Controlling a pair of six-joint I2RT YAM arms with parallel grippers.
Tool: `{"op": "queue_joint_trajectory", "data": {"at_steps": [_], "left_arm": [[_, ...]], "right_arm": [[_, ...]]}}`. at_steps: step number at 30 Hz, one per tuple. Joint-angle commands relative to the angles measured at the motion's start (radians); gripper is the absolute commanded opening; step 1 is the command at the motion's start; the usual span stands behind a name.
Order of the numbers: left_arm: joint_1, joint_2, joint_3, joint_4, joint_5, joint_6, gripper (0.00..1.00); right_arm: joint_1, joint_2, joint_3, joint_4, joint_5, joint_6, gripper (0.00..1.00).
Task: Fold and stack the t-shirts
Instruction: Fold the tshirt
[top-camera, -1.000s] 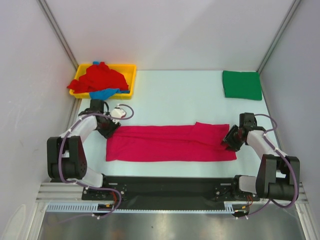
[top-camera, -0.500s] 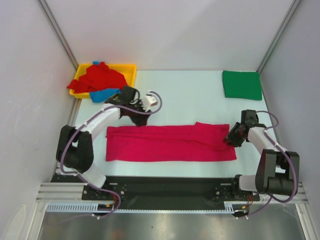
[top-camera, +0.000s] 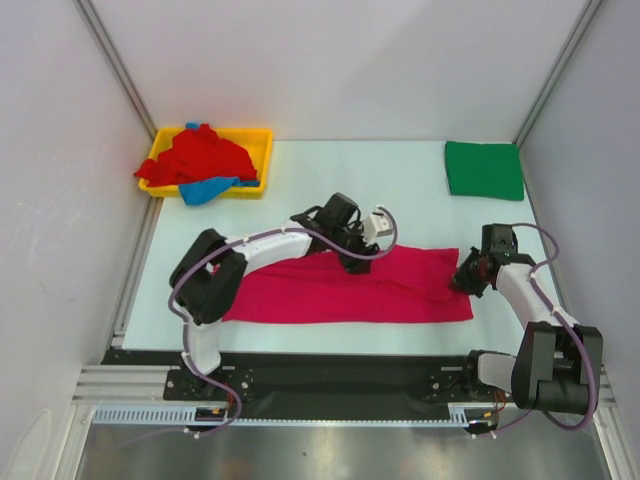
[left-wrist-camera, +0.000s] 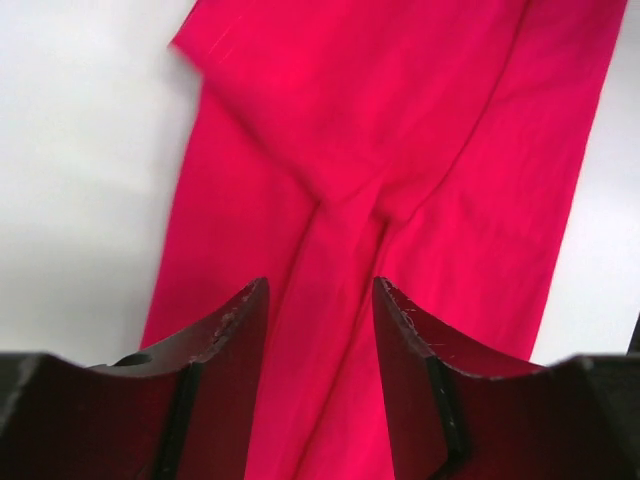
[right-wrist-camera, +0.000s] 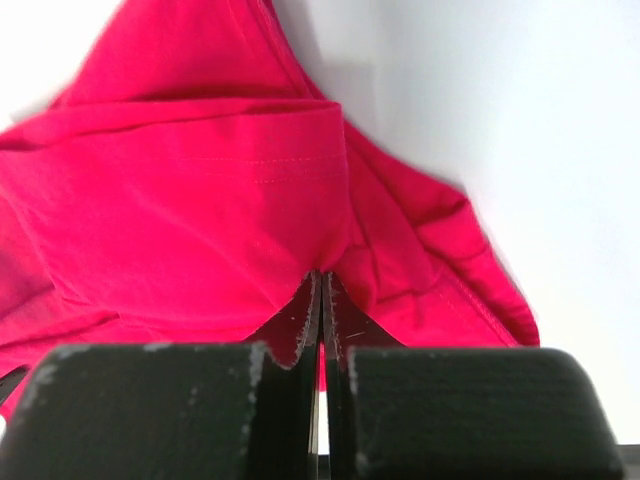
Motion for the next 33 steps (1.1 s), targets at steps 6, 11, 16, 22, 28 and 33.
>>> {"op": "queue_joint_trajectory", "data": {"at_steps": [6, 11, 16, 22, 28, 33], "left_arm": [[-0.044, 0.214, 0.240, 0.000, 0.071, -0.127, 0.43], [-0.057, 0.208, 0.218, -0.078, 0.155, -0.063, 0.35], [-0.055, 0.145, 0.146, -0.077, 0.191, -0.020, 0.36], [-0.081, 0.156, 0.118, -0.037, 0.166, -0.037, 0.22], [-0.080, 0.138, 0.139, -0.093, 0.157, -0.016, 0.04], [-0.078, 0.092, 0.121, -0.141, 0.120, 0.037, 0.04]], "right_arm": [[0.001, -0.027, -0.007, -0.030, -0.031, -0.035, 0.00], [-0.010, -0.026, 0.001, -0.038, -0.032, -0.044, 0.00], [-0.013, -0.029, -0.005, -0.030, -0.034, -0.049, 0.00], [-0.014, -0.019, -0.004, -0.030, -0.035, -0.053, 0.00], [-0.005, -0.044, 0.009, -0.063, -0.029, -0.026, 0.00], [0.021, -0.044, 0.023, -0.115, -0.032, 0.013, 0.00]]}}
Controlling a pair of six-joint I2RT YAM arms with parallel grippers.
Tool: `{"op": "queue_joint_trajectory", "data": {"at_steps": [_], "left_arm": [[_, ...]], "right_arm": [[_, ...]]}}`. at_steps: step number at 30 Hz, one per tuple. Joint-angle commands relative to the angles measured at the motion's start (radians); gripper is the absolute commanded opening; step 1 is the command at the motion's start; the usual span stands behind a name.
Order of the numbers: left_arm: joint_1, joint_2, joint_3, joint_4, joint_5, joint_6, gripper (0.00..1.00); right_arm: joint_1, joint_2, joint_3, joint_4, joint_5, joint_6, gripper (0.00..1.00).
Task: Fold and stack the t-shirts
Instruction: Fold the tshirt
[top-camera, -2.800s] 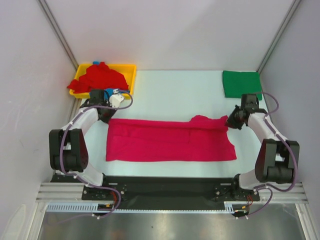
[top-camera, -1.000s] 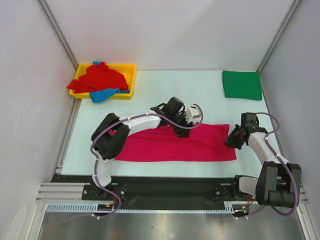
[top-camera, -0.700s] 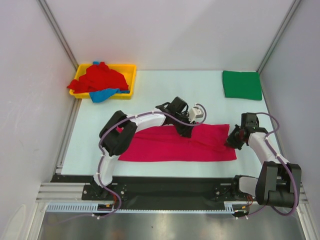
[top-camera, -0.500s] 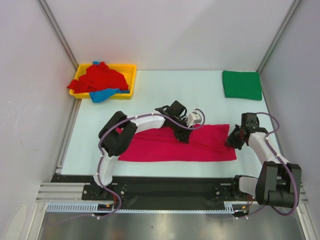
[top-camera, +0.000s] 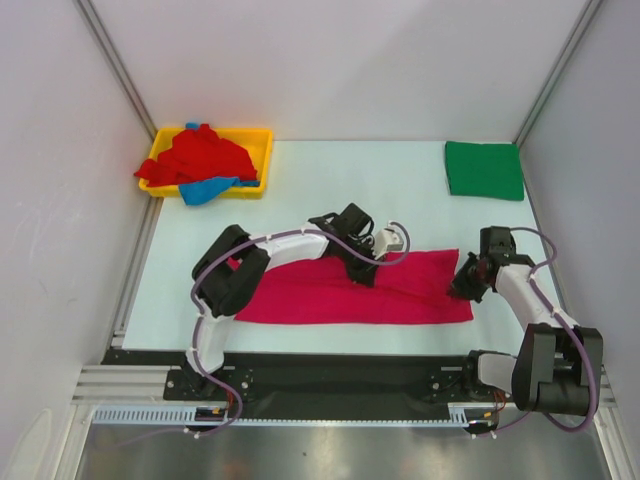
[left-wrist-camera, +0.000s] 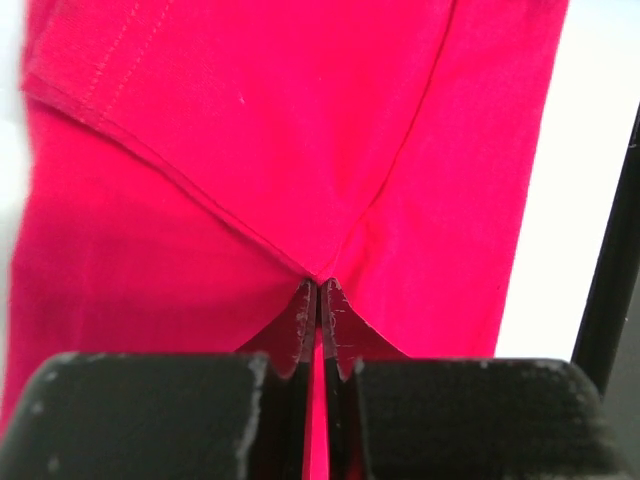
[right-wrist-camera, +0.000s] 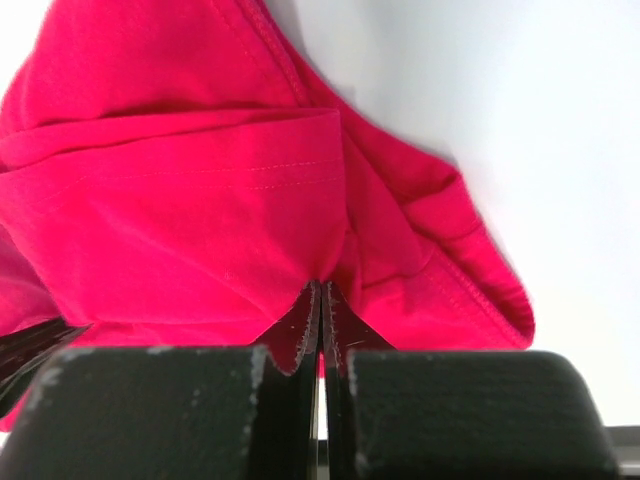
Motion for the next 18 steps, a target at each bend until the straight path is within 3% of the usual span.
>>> {"op": "queue_joint_trajectory", "data": {"at_steps": [1, 6, 12, 13, 14, 15, 17, 18], "left_arm": [[-0.008, -0.095, -0.004, -0.047, -0.015, 0.062, 0.05], [-0.005, -0.109, -0.010, -0.055, -0.015, 0.072, 0.08], [-0.005, -0.100, -0.060, -0.031, 0.003, 0.073, 0.09], [-0.005, -0.100, -0.068, -0.026, 0.009, 0.079, 0.10], [-0.005, -0.098, -0.068, -0.028, 0.011, 0.079, 0.20], [-0.005, -0.100, -0.070, -0.029, 0.017, 0.082, 0.28], [-0.004, -0.109, -0.059, -0.040, 0.017, 0.088, 0.51], [-0.001, -0.110, -0.045, -0.064, 0.035, 0.090, 0.53]], "right_arm": [[0.014, -0.031, 0.040, -0.080, -0.005, 0.039, 0.00], [0.012, -0.128, 0.025, -0.124, 0.025, 0.067, 0.00], [0.009, -0.045, 0.000, -0.037, 0.016, 0.076, 0.01], [0.006, -0.027, 0.003, -0.029, 0.019, 0.072, 0.07], [0.005, -0.019, 0.009, -0.026, 0.024, 0.070, 0.29], [0.000, -0.008, 0.015, -0.031, 0.025, 0.066, 0.39], [-0.004, -0.001, 0.035, -0.046, 0.036, 0.059, 0.56], [-0.009, -0.008, 0.042, -0.072, 0.044, 0.061, 0.59]]}}
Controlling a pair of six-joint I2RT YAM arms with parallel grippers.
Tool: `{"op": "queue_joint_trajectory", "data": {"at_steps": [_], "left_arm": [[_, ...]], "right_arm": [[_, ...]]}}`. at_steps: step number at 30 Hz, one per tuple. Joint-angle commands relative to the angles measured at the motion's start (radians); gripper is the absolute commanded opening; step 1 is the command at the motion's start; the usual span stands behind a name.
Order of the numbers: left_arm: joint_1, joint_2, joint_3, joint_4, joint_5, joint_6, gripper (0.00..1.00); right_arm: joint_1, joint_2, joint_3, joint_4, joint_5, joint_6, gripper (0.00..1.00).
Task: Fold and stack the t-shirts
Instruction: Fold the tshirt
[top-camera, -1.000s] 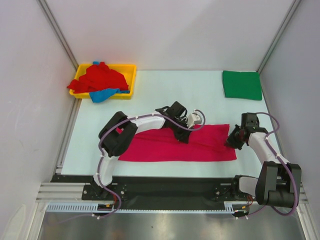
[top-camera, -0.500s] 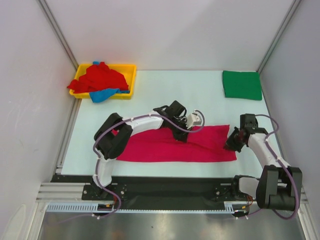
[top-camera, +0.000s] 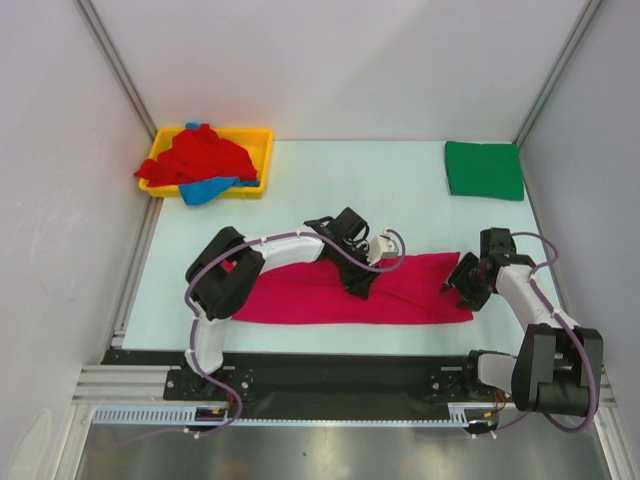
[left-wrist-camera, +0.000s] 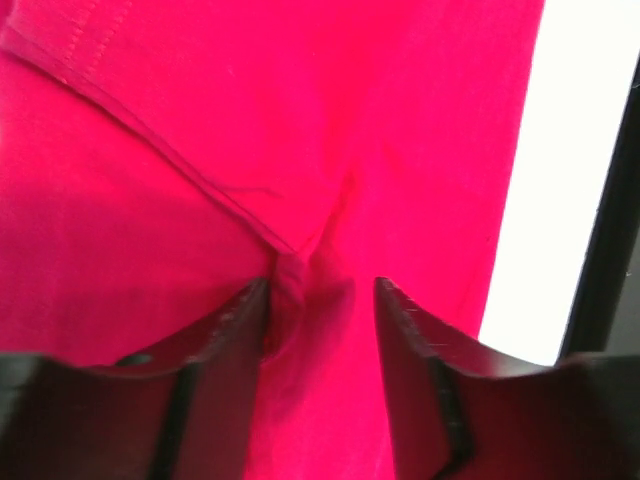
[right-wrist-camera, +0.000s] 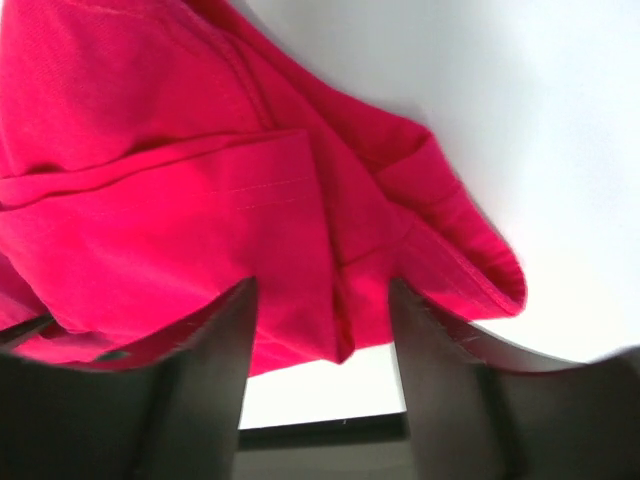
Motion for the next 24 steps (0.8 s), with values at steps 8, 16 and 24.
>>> {"op": "queue_joint_trajectory", "data": {"at_steps": [8, 16, 24], "left_arm": [[0.129, -0.135, 0.208, -0.231, 0.118, -0.002, 0.58], [0.384, -0.310, -0.124, -0.105, -0.268, 0.102, 0.56], [0.627, -0.332, -0.293, 0.015, -0.457, 0.222, 0.42]], "right_arm": [[-0.097, -0.142, 0.045, -0.128, 0.104, 0.045, 0.63], [-0.184, -0.122, -0.061, -0.030, 0.097, 0.194, 0.62], [-0.188, -0.087, -0.133, 0.042, 0.090, 0.231, 0.56]]}}
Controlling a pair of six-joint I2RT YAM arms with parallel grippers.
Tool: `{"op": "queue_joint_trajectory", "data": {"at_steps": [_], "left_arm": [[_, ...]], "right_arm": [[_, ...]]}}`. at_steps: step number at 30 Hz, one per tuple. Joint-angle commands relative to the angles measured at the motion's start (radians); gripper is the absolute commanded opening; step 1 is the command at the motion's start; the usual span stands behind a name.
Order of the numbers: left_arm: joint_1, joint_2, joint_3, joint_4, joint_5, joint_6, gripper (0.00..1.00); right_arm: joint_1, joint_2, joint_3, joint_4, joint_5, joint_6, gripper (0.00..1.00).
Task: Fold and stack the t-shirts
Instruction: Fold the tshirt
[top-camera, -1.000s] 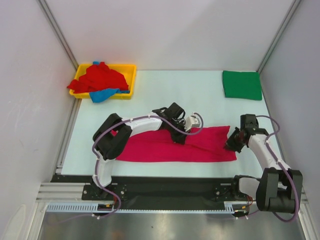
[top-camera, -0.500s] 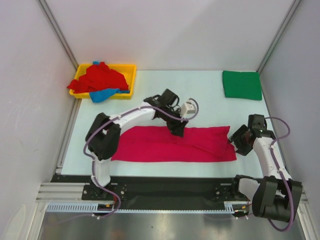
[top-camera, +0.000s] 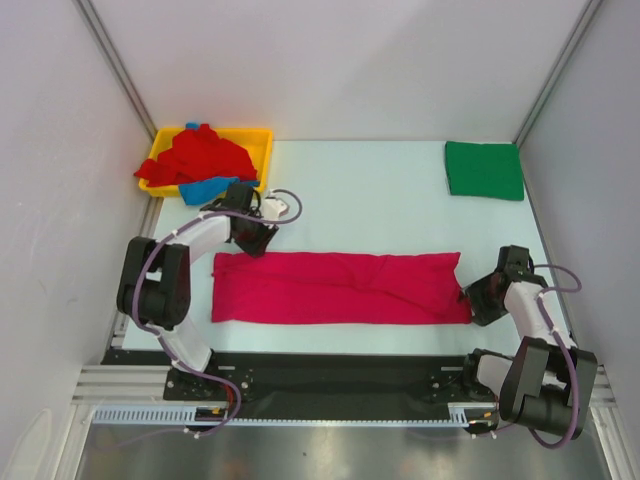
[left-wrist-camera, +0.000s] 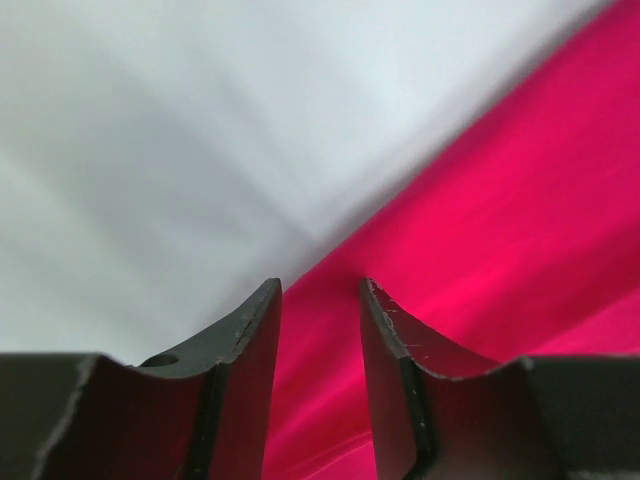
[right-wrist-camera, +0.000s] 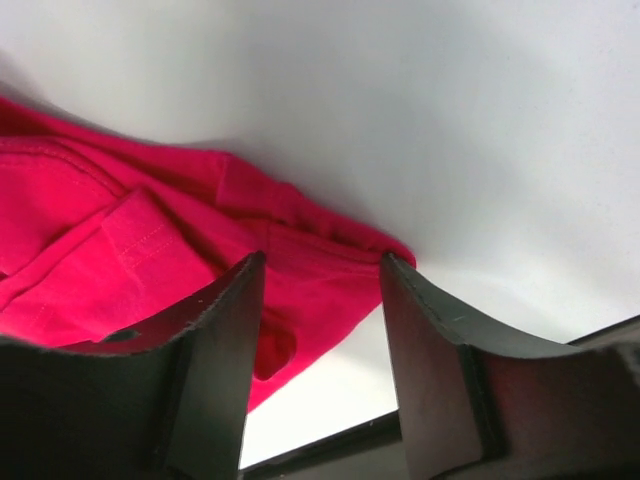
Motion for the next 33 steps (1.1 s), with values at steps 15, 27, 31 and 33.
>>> {"op": "queue_joint_trajectory", "data": {"at_steps": [15, 27, 31, 33], "left_arm": [[0.163, -0.118, -0.039, -0.072, 0.121, -0.021, 0.57], [0.193, -0.174, -0.002, -0.186, 0.074, -0.014, 0.59], [0.195, -0.173, -0.025, -0.209, 0.084, -0.024, 0.59], [0.193, -0.155, -0.032, -0.212, 0.077, -0.031, 0.60]], "right_arm": [[0.065, 0.274, 0.079, 0.224, 0.080, -0.081, 0.00], [0.300, 0.914, 0.878, 0.239, 0.018, -0.256, 0.00], [0.345, 1.151, 1.238, 0.137, 0.007, -0.282, 0.00], [0.368, 1.286, 1.455, 0.091, 0.002, -0.301, 0.00]]}}
